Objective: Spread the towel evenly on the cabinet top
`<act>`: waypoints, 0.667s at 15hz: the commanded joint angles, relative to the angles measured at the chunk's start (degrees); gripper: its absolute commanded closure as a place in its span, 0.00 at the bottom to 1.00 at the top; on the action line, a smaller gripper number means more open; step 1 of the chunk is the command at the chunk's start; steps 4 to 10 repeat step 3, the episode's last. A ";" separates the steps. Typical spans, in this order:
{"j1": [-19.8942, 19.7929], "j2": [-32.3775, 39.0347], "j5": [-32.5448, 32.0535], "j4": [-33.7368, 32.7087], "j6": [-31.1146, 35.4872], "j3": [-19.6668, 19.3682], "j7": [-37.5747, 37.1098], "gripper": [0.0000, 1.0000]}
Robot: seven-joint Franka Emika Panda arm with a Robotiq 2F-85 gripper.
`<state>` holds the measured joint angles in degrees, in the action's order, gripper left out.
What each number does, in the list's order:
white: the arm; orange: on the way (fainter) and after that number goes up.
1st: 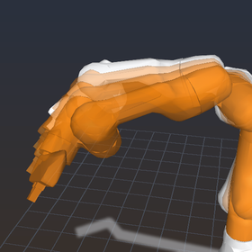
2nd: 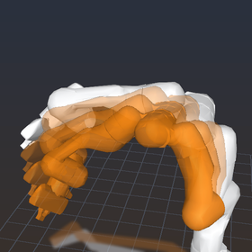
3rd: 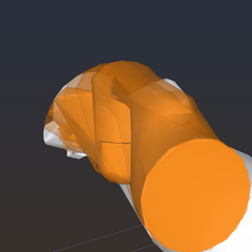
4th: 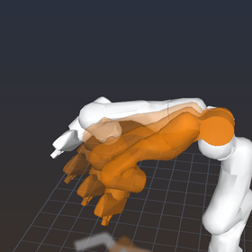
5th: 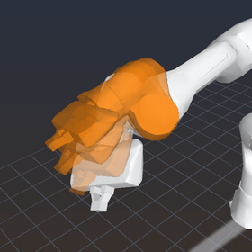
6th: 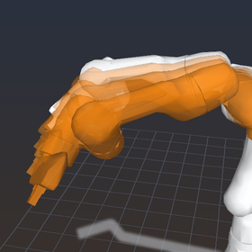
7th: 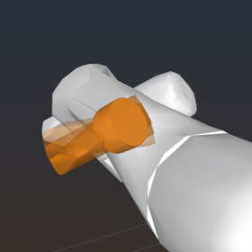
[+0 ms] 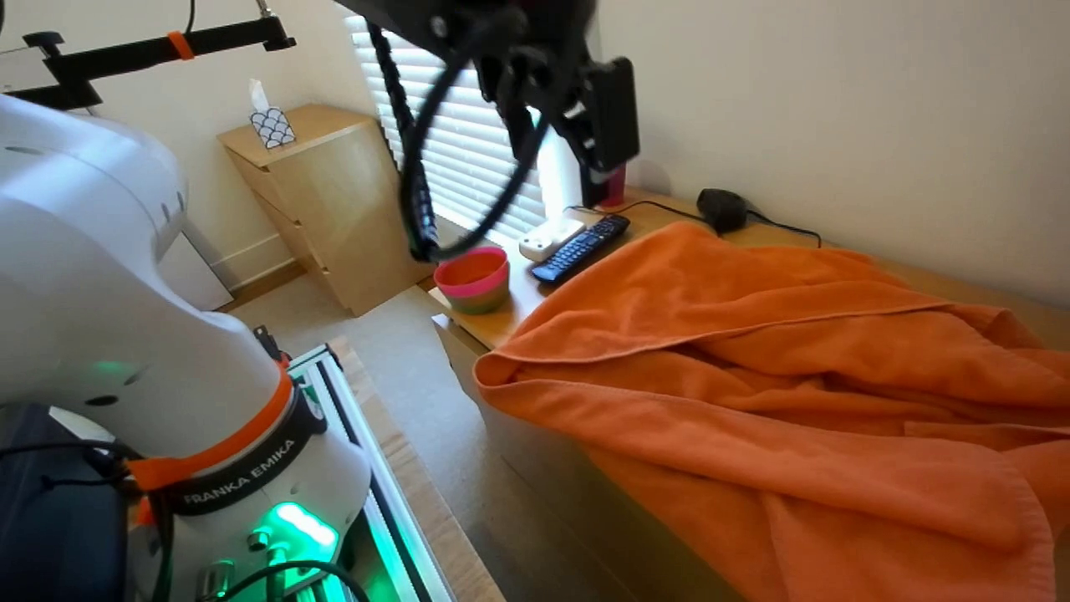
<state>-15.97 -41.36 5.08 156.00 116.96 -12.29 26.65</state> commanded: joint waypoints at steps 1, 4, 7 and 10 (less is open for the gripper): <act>2.44 3.00 -1.24 -1.48 0.81 -4.56 -0.36 0.00; 2.57 8.50 -0.60 -4.74 0.88 -7.24 1.26 0.00; 2.57 8.50 -0.60 -4.74 0.88 -7.24 1.26 0.00; 2.57 8.50 -0.60 -4.74 0.88 -7.24 1.26 0.00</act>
